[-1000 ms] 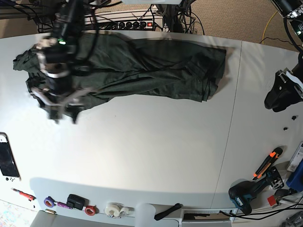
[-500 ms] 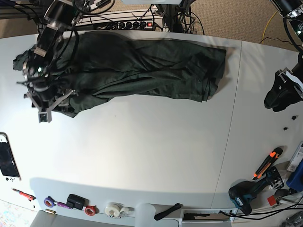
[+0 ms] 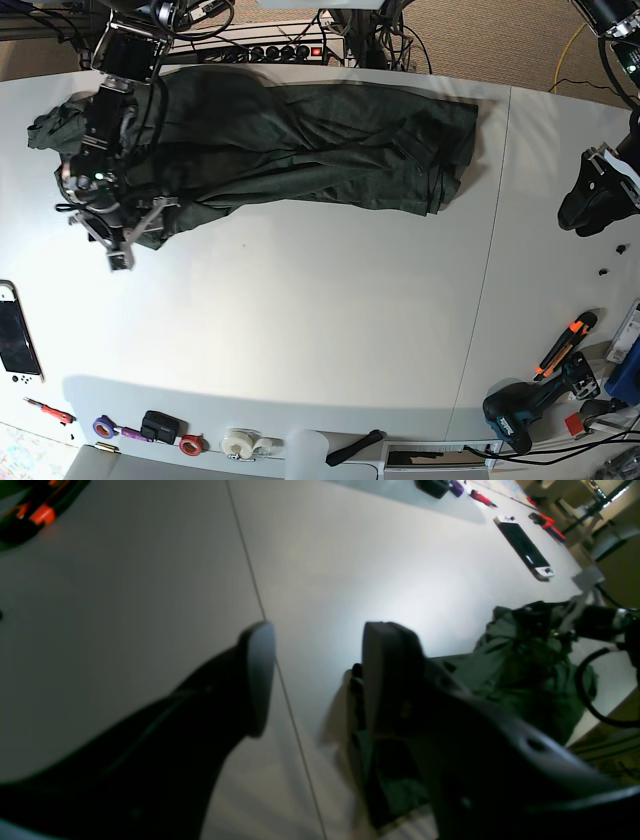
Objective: Layout the t-shirt on the table in an organized manner, then fold the t-shirt properly
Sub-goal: 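Fold the grasped shirt end with the right gripper over the strip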
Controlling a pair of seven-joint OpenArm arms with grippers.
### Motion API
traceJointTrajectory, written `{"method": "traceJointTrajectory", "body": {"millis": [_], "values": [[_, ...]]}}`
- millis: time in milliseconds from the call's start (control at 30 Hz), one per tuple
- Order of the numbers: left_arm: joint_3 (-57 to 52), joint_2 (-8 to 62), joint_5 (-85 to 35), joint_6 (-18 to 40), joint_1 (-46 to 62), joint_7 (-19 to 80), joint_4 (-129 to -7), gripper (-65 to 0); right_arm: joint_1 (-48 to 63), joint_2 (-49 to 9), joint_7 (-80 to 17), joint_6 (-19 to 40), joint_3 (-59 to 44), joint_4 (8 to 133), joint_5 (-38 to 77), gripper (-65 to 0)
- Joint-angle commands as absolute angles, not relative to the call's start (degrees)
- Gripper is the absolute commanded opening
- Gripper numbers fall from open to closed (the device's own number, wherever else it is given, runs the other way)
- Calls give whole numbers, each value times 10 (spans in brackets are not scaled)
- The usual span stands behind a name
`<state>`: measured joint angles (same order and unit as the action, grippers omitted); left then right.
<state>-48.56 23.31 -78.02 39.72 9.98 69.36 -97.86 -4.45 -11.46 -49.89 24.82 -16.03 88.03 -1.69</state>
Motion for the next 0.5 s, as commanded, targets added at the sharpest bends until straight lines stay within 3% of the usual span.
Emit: {"method": "traceJointTrajectory", "body": {"millis": [0, 67, 100, 200, 233, 467], "values": [[-489, 244, -796, 400, 97, 681, -988, -355, -56, -124, -484, 241, -155, 889, -22, -298], [-489, 244, -796, 400, 97, 681, -988, -355, -56, -124, -484, 223, -142, 889, -38, -309], [-489, 244, -797, 400, 97, 681, -988, -355, -56, -124, -484, 220, -138, 889, -50, -356], [-489, 244, -797, 400, 97, 681, -988, -355, -56, -124, -484, 220, -136, 889, -66, -598], [-489, 244, -797, 400, 97, 681, -988, -355, -56, -124, -484, 220, -136, 889, -71, -650], [-489, 244, -796, 400, 97, 680, -988, -355, -55, -124, -517, 179, -136, 904, -107, -650]]}}
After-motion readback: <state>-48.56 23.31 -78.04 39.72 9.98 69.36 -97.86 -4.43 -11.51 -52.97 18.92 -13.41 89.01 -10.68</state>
